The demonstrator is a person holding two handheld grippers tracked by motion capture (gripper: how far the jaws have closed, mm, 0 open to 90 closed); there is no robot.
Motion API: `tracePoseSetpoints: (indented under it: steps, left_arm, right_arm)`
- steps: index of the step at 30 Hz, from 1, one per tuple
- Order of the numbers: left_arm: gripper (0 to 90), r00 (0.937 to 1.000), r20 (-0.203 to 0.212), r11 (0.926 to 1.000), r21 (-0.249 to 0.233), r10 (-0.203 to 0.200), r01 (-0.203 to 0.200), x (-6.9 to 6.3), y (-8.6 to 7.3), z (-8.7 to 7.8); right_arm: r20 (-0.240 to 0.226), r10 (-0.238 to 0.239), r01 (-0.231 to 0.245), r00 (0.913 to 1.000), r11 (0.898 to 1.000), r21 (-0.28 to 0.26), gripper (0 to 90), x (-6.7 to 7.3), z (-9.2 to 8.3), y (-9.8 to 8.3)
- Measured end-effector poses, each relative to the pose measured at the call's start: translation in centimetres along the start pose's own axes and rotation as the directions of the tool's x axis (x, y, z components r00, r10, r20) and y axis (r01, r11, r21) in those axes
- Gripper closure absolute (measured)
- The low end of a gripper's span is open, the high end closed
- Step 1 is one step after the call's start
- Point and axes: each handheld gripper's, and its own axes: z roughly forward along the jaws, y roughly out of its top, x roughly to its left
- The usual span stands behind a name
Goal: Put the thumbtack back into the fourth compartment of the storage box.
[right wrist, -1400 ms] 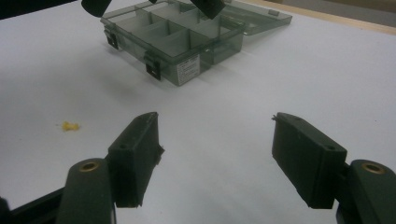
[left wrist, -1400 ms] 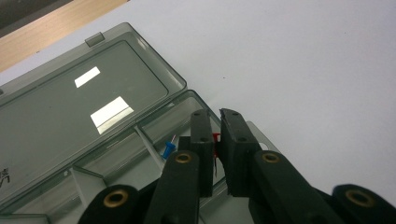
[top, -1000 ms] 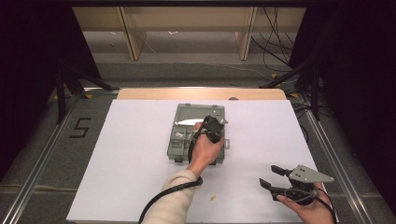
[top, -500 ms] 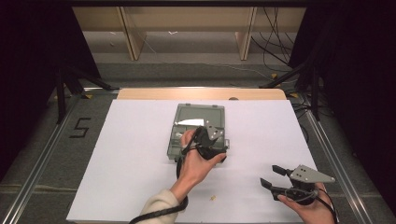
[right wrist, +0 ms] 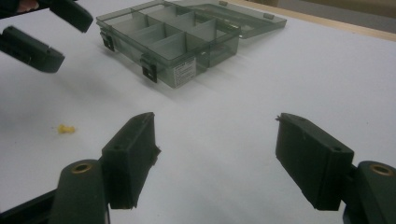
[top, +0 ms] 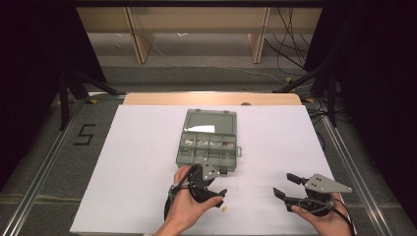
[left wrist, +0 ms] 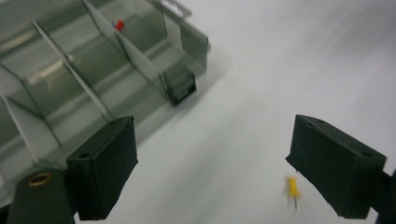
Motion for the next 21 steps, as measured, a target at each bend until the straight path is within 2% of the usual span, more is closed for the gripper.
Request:
tracePoseSetpoints:
  steps: [1,2,7,9,13,14,16,19,21]
  left_arm:
    - [15.5,0.9999,0.008,0.9999,0.011,0.014,-0.014,0.0,-0.2,0.0]
    - [15.9,0.9999,0.015,1.0000,0.007,-0.004,0.003,-0.2,-0.4,0.1]
    - [24.1,0.9982,0.057,0.9987,0.044,0.021,-0.024,-1.3,-0.8,1.1]
    - [30.0,0.9945,0.081,0.9934,0.088,0.067,-0.074,-1.8,-0.8,1.5]
    - [39.0,0.9903,0.122,0.9868,0.140,0.065,-0.082,-2.3,-0.7,2.1]
    - [41.5,0.9926,0.100,0.9880,0.131,0.069,-0.082,-2.6,-0.8,2.4]
    - [48.7,0.9918,0.086,0.9822,0.154,0.095,-0.107,-3.0,-0.8,2.5]
    - [54.9,0.9916,0.097,0.9811,0.165,0.086,-0.101,-3.3,-0.8,2.5]
    - [58.2,0.9884,0.114,0.9780,0.172,0.100,-0.119,-3.4,-0.8,2.6]
  right_arm:
    - [-0.001,-0.017,0.017,0.9999,1.000,-0.021,29.1,-0.1,0.2,0.0]
    - [-0.002,-0.011,0.011,0.9999,1.000,-0.016,29.0,0.0,0.1,0.0]
    - [-0.009,-0.014,0.014,0.9999,1.000,-0.010,28.5,-0.1,0.3,0.0]
    - [-0.012,-0.002,0.002,0.9999,1.000,0.000,28.5,0.0,0.3,-0.1]
    - [0.005,-0.016,0.016,0.9999,1.000,-0.012,28.6,-0.1,0.3,-0.1]
    - [0.005,-0.015,0.015,0.9999,1.000,-0.011,28.6,-0.1,0.2,-0.1]
    - [0.004,-0.010,0.010,0.9999,1.000,0.009,28.7,-0.1,0.0,-0.1]
    - [-0.001,-0.010,0.010,1.0000,1.000,0.010,28.7,-0.1,0.0,-0.1]
    - [0.000,-0.005,0.005,1.0000,1.000,0.016,28.8,-0.1,-0.1,-0.1]
